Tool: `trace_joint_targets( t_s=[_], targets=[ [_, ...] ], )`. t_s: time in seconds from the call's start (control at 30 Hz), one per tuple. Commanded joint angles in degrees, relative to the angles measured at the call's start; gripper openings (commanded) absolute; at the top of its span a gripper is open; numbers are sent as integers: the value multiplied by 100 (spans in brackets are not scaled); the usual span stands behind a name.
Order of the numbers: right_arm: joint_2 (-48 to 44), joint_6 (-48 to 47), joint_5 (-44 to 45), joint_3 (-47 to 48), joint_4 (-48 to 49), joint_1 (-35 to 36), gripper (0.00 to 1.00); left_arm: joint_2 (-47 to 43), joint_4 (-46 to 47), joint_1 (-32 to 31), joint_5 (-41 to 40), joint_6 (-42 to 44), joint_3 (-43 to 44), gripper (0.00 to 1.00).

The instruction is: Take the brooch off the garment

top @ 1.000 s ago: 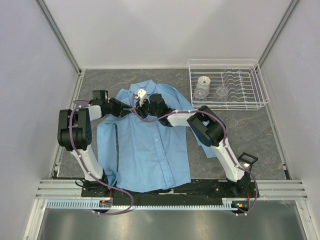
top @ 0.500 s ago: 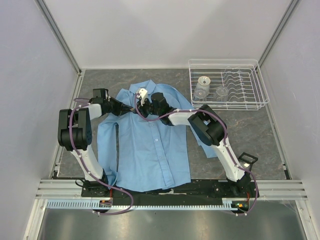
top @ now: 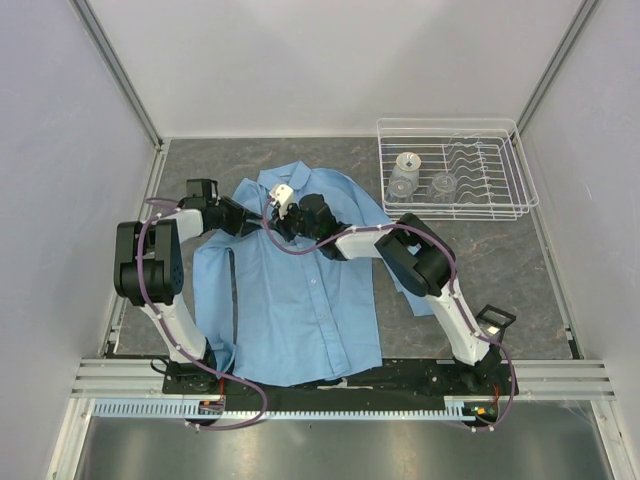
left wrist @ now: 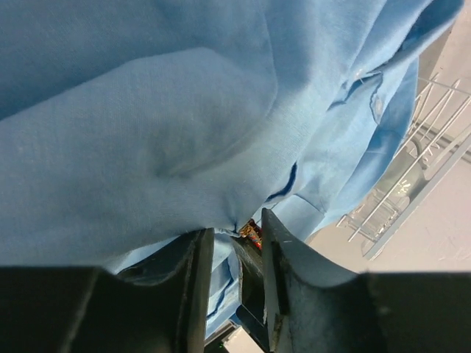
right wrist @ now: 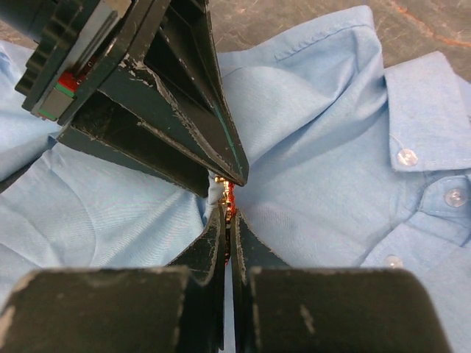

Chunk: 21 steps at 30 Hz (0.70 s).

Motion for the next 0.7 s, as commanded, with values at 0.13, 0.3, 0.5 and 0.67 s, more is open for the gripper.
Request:
trace_joint_targets(
  t_s=[0.13, 0.3, 0.5, 0.67],
  targets=[
    [-624, -353, 560, -132, 788, -74, 0, -544, 55, 104, -269, 382, -249, 53],
    [-668, -668, 789, -185, 832, -4, 0, -553, 99, 113, -146, 286, -284, 54],
    [-704, -1144, 1350, -369, 1095, 146, 0, -614, 248, 174, -111, 171, -539, 54],
    [-616, -1952, 2054, -334, 1157, 409, 0, -1010, 854, 288, 29, 163, -1004, 54]
  ],
)
